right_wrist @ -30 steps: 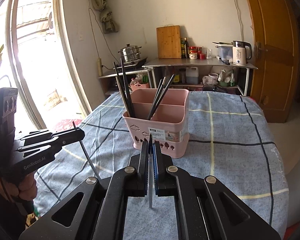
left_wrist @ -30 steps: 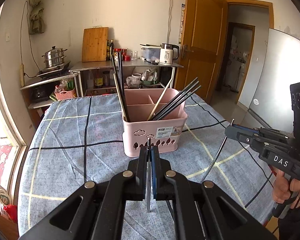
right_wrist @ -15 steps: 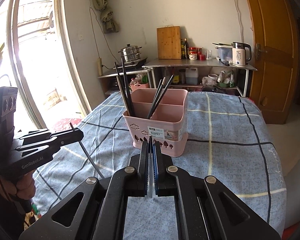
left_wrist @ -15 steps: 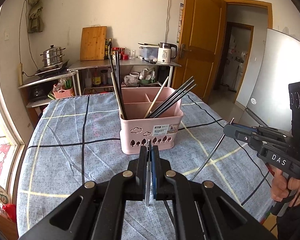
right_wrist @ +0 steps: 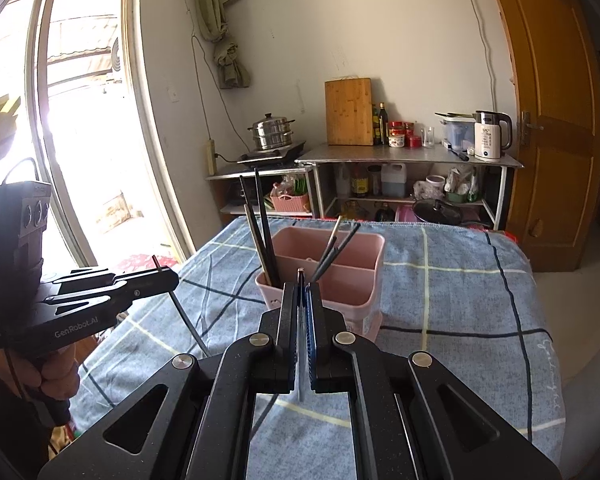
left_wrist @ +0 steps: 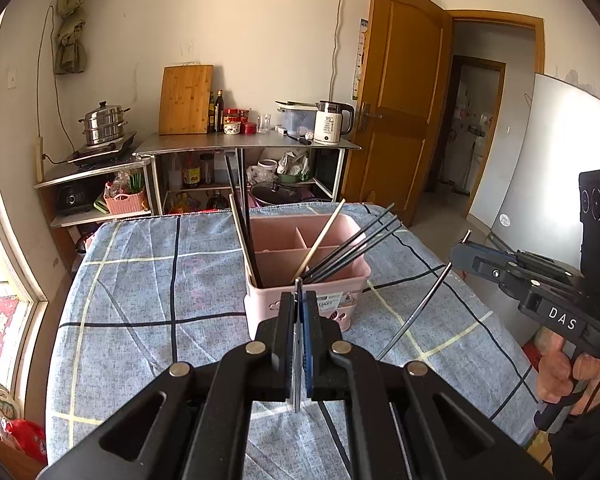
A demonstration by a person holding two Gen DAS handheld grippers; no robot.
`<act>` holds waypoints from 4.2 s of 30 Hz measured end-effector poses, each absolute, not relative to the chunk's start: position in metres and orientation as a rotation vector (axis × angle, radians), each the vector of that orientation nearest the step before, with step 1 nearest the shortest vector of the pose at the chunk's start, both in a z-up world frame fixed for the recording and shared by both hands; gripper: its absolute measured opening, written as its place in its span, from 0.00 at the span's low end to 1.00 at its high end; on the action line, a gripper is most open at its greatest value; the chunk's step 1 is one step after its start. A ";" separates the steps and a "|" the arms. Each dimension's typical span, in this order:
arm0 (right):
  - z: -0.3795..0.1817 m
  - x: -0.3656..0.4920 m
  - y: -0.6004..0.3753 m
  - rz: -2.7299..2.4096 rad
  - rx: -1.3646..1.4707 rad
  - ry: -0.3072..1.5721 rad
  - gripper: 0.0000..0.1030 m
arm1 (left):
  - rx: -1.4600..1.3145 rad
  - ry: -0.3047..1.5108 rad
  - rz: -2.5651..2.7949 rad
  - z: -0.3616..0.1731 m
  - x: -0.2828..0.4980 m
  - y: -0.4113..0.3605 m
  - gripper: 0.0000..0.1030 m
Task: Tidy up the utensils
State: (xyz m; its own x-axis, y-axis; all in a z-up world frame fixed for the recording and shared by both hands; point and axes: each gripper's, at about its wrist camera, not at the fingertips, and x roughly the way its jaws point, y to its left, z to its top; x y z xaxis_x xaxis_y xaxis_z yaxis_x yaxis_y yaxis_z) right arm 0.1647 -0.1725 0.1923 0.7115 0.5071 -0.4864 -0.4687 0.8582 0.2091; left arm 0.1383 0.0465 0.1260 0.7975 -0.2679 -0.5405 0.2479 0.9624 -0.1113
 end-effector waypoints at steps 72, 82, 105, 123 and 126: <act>0.183 0.162 -0.178 0.510 0.083 0.520 0.23 | -0.094 0.495 -0.222 0.107 0.126 0.058 0.34; 0.155 0.114 -0.184 0.476 0.054 0.523 0.24 | -0.071 0.524 -0.227 0.069 0.083 0.035 0.37; 0.121 0.056 -0.182 0.441 0.031 0.545 0.25 | -0.068 0.494 -0.167 0.036 0.025 0.031 0.37; 0.117 0.056 -0.183 0.437 0.021 0.551 0.25 | -0.042 0.499 -0.182 0.031 0.026 0.022 0.37; 0.117 0.057 -0.182 0.439 0.019 0.550 0.25 | -0.042 0.500 -0.184 0.031 0.026 0.022 0.37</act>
